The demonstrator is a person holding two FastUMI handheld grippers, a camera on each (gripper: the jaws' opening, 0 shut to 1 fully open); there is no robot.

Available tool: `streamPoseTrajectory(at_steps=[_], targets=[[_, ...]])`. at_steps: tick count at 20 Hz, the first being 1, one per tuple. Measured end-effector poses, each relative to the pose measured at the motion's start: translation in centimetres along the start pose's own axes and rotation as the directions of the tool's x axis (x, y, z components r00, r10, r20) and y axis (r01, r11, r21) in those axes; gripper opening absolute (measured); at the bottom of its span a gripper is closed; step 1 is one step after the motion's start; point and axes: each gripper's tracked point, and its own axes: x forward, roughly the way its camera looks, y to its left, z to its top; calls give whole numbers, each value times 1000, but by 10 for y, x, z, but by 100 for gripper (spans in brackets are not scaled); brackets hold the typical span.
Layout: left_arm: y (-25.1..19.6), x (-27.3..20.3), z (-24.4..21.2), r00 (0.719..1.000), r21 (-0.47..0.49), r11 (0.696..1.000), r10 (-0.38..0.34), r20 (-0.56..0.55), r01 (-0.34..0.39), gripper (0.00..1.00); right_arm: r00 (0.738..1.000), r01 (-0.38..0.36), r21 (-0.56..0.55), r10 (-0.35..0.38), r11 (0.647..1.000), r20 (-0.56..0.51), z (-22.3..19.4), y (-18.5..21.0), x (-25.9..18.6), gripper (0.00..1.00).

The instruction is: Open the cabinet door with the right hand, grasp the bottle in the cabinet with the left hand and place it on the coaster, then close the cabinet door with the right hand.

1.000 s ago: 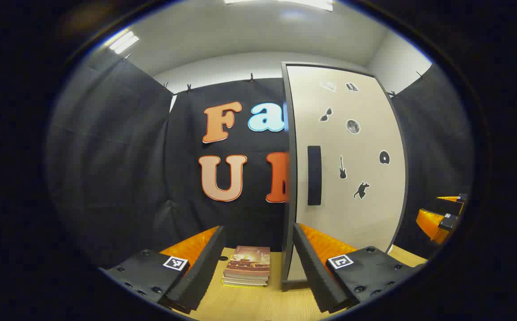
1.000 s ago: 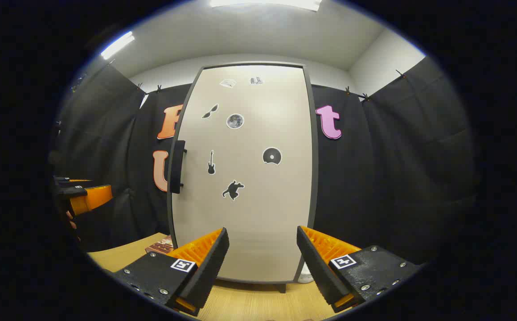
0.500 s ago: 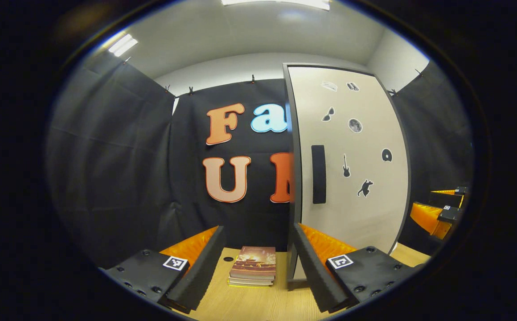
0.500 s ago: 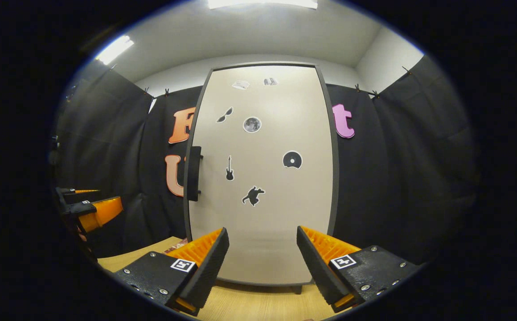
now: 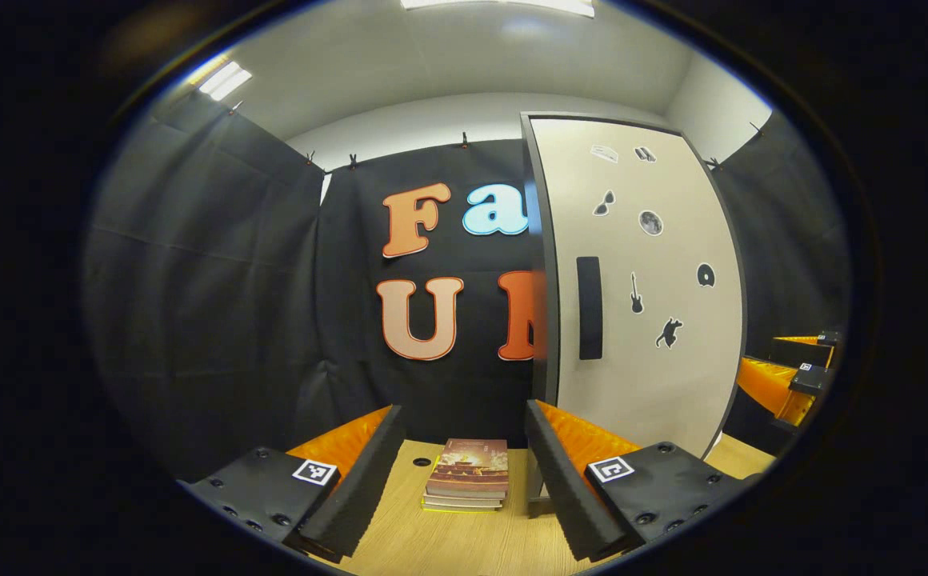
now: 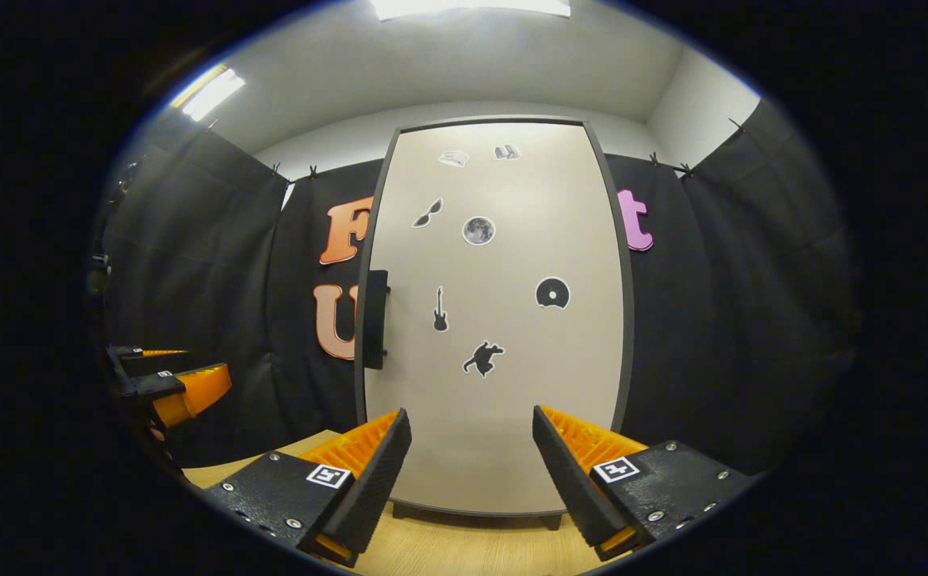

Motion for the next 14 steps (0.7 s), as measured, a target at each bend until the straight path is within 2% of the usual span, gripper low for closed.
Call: streamPoseTrajectory(at_steps=[8,14], targets=[[39,-14,-9,997,8,998,67,-25,-67,98,997,-64,18,64,998,-48,-5,38,35,94],[80,-28,-20,988,12,989,147,-51,-147,98,994,-101,-25,100,995,-36,15,70,76,94]])
